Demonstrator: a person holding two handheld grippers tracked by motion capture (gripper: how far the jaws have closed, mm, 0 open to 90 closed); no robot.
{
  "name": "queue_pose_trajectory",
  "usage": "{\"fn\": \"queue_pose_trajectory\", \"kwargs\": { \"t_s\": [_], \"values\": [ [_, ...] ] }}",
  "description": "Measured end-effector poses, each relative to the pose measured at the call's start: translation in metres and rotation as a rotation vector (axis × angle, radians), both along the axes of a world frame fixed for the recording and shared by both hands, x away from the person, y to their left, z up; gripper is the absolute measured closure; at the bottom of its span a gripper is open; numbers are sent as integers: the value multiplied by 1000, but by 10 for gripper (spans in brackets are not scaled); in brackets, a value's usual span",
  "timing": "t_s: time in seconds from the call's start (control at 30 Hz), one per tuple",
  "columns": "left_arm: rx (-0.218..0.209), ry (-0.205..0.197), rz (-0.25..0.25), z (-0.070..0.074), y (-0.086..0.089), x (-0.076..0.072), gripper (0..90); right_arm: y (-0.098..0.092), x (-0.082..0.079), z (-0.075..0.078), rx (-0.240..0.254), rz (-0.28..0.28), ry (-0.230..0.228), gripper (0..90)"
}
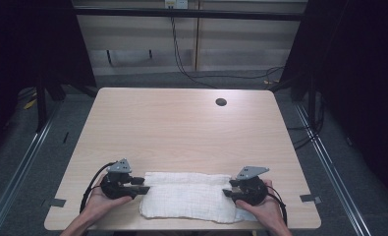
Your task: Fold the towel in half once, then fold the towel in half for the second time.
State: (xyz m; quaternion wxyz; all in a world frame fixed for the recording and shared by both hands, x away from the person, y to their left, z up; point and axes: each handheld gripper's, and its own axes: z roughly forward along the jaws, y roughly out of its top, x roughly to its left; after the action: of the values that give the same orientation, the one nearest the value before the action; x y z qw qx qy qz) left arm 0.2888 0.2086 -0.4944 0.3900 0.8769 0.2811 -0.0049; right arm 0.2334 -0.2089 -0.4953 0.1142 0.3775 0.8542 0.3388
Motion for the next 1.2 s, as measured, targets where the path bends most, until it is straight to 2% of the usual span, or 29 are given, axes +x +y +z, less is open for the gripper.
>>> {"fn": "queue_pose_trajectory", "kwargs": {
  "t_s": [0.07,0.13,0.2,0.27,0.33,0.43,0.47,0.53,0.6,0.67,0.73,0.8,0.83,0.9,0.97,1.07,1.2],
  "values": [
    [13,-4,-15,-2,-2,0,583,0,1,0,8,6,1,680],
    [17,-8,-9,-2,-4,0,646,-1,2,0,20,-4,8,728],
    [20,7,-26,-2,-6,0,744,-3,3,0,29,-12,19,791],
    [20,0,-39,-2,-10,-1,820,-4,4,0,35,-19,29,828],
    [2,10,-38,-2,-14,-2,843,-6,5,1,31,-25,33,848],
    [-1,12,-46,0,-20,-2,850,-11,7,1,35,-34,33,854],
    [-10,14,-44,-1,-23,-2,851,-13,6,2,40,-44,36,854],
    [-5,20,-48,0,-28,-3,851,-19,6,3,49,-55,30,855],
    [2,17,-51,0,-32,-3,851,-27,5,5,51,-81,42,856],
    [-9,10,-43,1,-35,-2,850,-34,5,5,51,-92,32,856],
    [-30,22,-38,2,-41,-1,851,-40,3,6,54,-110,40,857],
    [0,5,-56,2,-54,-1,851,-45,2,6,52,-121,34,858],
    [-2,6,-66,1,-58,-1,851,-47,2,6,46,-131,37,858],
    [9,0,-81,0,-60,-1,850,-52,3,5,47,-138,31,858],
    [-6,10,-57,0,-56,1,843,-54,1,5,57,-140,38,841],
    [-37,7,-33,1,-51,4,748,-54,-1,6,74,-148,26,682],
    [-90,16,-13,5,-46,6,598,-53,-6,16,119,-165,-27,600]
  ]
}}
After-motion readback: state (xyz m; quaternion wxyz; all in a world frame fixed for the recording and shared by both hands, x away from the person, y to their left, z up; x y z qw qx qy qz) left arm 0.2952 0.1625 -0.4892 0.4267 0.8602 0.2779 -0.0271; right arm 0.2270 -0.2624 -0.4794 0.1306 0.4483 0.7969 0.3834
